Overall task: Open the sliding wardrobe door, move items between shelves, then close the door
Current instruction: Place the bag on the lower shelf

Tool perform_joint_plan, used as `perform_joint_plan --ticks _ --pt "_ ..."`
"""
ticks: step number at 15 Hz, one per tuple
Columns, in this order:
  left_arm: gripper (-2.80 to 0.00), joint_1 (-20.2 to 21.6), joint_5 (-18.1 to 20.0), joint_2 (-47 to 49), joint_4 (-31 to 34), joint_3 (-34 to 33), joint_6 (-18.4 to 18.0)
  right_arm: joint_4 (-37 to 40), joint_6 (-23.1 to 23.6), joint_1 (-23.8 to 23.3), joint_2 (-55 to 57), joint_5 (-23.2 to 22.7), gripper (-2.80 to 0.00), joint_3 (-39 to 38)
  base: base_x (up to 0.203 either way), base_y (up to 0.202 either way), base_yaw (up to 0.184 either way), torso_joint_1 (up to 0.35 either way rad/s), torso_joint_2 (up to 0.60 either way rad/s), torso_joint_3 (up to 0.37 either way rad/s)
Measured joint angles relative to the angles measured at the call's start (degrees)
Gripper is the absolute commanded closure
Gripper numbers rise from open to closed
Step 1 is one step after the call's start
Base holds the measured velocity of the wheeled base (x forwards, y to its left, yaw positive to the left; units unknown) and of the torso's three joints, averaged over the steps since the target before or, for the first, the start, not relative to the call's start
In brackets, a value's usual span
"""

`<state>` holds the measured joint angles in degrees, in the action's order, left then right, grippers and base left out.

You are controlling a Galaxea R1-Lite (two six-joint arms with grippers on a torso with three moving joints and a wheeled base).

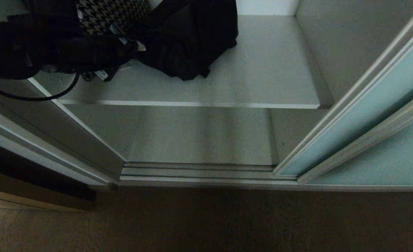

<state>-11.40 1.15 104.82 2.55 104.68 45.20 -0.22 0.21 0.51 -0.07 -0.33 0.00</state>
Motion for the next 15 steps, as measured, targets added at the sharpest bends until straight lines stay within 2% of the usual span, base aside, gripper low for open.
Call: perform_joint_plan --ticks 3,6,11,15 --pt "-2.80 -0.28 0.34 4.53 -0.57 4.30 3.59 -0.01 0.01 0.00 0.00 0.02 0.00 0.00 0.000 0.000 0.000 0.000 0.00 0.000" --pt "-2.80 -1.20 1.33 7.30 -0.79 5.51 5.86 -0.02 0.00 0.00 0.00 0.03 0.00 0.00 0.000 0.000 0.000 0.000 0.00 0.000" --pt "-2.80 -4.65 4.28 7.69 -7.97 5.89 6.64 -0.02 -0.02 0.00 0.00 0.04 0.00 0.00 0.000 0.000 0.000 0.000 0.00 0.000" --pt "-2.80 -5.35 4.20 6.40 -8.85 5.46 9.37 -0.02 0.00 0.00 0.00 0.00 0.00 0.00 0.000 0.000 0.000 0.000 0.00 0.000"
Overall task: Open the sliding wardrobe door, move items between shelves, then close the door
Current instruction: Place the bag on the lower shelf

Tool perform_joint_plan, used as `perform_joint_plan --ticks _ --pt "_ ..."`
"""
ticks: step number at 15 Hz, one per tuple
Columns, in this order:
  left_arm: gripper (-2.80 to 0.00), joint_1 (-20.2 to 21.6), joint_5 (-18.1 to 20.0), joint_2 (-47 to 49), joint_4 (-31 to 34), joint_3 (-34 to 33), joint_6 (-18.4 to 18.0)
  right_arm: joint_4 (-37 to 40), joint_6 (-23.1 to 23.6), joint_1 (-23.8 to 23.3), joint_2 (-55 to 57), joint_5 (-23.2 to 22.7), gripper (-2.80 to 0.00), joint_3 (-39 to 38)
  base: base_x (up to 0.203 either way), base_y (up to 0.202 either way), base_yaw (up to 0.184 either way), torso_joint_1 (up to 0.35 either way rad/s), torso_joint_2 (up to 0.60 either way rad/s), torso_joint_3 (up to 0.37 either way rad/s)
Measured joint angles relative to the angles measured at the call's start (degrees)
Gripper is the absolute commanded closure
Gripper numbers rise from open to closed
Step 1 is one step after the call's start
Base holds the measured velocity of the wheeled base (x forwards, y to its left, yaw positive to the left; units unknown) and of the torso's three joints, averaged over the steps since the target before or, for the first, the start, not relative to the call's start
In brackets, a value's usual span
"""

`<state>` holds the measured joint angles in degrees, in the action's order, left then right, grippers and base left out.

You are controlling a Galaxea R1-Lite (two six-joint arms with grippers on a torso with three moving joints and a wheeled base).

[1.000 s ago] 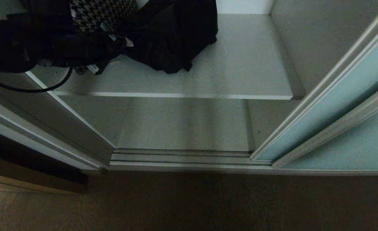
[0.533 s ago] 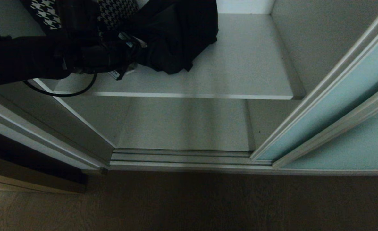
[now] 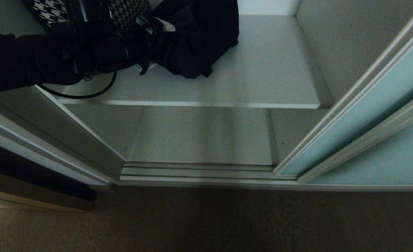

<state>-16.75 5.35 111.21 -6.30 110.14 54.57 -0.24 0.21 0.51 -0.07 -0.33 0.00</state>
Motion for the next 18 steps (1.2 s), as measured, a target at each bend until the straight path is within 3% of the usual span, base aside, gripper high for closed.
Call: perform_joint_plan --ticks 5,9,17,18 --pt "-2.80 -0.06 0.27 1.17 -0.37 -0.20 0.13 0.02 0.00 0.00 0.00 0.02 0.00 0.00 0.000 0.000 0.000 0.000 0.00 0.000" --pt "-2.80 -0.02 5.23 3.34 -1.18 0.09 1.00 0.02 0.01 0.00 0.00 -0.02 0.00 0.00 0.000 0.000 0.000 0.000 0.00 0.000" --pt "-2.80 -0.06 6.05 6.16 -11.14 0.06 0.86 -0.01 0.01 0.00 0.00 0.02 0.00 0.00 0.000 0.000 0.000 0.000 0.00 0.000" --pt "0.00 -0.06 6.05 6.16 -12.37 0.13 0.76 -0.01 0.01 0.00 0.00 0.00 0.00 0.00 0.000 0.000 0.000 0.000 0.00 0.000"
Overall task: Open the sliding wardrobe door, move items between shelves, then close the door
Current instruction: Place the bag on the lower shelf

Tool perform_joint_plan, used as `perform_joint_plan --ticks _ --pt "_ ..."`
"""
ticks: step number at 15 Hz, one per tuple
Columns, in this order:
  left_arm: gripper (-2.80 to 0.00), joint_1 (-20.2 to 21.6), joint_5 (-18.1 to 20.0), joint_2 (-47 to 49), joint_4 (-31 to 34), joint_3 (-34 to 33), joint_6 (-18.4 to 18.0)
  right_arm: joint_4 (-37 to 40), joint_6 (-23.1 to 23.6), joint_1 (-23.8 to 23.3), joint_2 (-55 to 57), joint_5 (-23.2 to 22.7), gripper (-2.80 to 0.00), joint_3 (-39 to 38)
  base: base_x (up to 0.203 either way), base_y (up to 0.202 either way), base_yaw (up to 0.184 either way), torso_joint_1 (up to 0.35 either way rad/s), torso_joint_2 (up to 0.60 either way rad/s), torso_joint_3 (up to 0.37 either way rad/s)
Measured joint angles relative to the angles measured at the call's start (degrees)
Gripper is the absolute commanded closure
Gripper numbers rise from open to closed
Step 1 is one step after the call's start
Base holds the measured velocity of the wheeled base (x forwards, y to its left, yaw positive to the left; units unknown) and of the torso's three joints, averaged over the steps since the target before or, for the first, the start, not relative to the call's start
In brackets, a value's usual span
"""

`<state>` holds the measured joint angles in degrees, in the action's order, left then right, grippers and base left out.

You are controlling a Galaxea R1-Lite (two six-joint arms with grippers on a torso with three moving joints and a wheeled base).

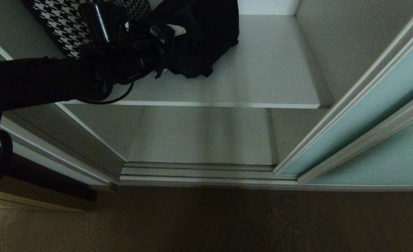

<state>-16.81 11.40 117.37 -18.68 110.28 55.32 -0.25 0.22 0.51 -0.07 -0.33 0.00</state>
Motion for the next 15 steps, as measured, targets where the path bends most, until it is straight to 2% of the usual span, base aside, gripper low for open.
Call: perform_joint_plan --ticks 2,5,7,10,15 --pt "0.00 0.02 0.57 0.33 -0.09 0.02 -1.38 0.02 -0.01 0.00 0.00 0.00 0.00 0.00 0.000 0.000 0.000 0.000 0.00 0.000" --pt "0.00 -0.09 1.13 2.11 -1.32 -0.07 -8.08 0.01 0.00 0.00 0.00 0.00 0.00 0.00 0.000 0.000 0.000 0.000 0.00 0.000" --pt "0.00 -0.13 1.62 2.97 -3.11 0.02 -8.73 0.01 -0.01 0.00 0.00 0.00 0.00 0.00 0.000 0.000 0.000 0.000 0.00 0.000" --pt "0.00 -0.76 1.68 2.48 -2.31 0.11 -8.56 0.03 0.00 0.00 0.00 0.00 0.00 0.00 0.000 0.000 0.000 0.000 0.00 0.000" --pt "0.00 -2.84 1.57 -6.57 11.54 -0.50 -8.98 0.03 0.00 0.00 0.00 0.00 0.00 0.00 0.000 0.000 0.000 0.000 0.00 0.000"
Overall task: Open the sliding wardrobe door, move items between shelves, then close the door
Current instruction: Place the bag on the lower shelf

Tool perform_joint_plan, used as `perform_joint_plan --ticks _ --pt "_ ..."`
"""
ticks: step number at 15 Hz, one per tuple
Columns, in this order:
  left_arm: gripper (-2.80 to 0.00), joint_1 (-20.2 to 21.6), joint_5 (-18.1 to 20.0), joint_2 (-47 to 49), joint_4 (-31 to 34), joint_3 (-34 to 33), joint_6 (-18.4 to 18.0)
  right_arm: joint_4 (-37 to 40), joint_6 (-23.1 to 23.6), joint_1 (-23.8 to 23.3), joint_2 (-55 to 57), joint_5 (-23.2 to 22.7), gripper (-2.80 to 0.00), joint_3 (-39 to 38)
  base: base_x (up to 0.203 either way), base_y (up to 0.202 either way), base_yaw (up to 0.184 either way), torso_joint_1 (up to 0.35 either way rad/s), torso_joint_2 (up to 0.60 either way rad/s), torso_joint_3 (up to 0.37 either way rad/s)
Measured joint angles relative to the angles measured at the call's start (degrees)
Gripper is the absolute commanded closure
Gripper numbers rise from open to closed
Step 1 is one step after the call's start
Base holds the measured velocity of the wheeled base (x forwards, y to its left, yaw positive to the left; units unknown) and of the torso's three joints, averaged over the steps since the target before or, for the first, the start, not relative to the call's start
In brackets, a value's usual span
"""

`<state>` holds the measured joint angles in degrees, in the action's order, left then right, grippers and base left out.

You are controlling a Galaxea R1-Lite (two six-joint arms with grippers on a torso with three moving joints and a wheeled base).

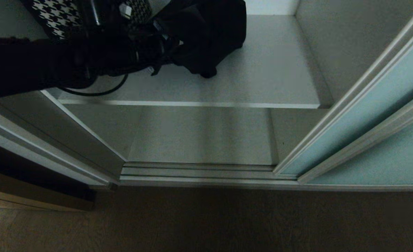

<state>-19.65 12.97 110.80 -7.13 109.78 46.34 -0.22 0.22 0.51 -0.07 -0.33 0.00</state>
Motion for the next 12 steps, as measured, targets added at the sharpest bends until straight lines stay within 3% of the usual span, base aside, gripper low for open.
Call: perform_joint_plan --ticks 4,7,12 --pt "0.00 -2.87 -0.97 -11.45 14.98 -2.37 -2.66 -0.02 0.02 0.00 0.00 0.02 0.00 0.00 0.000 0.000 0.000 0.000 0.00 0.000" --pt "0.00 -4.49 -3.22 -19.13 26.10 -5.57 -9.28 0.00 -0.04 0.00 0.00 0.02 0.00 0.00 0.000 0.000 0.000 0.000 0.00 0.000" --pt "0.00 -5.17 -8.98 -31.44 36.24 -11.87 -19.61 -0.01 0.02 0.00 0.00 0.01 0.00 0.00 0.000 0.000 0.000 0.000 0.00 0.000"
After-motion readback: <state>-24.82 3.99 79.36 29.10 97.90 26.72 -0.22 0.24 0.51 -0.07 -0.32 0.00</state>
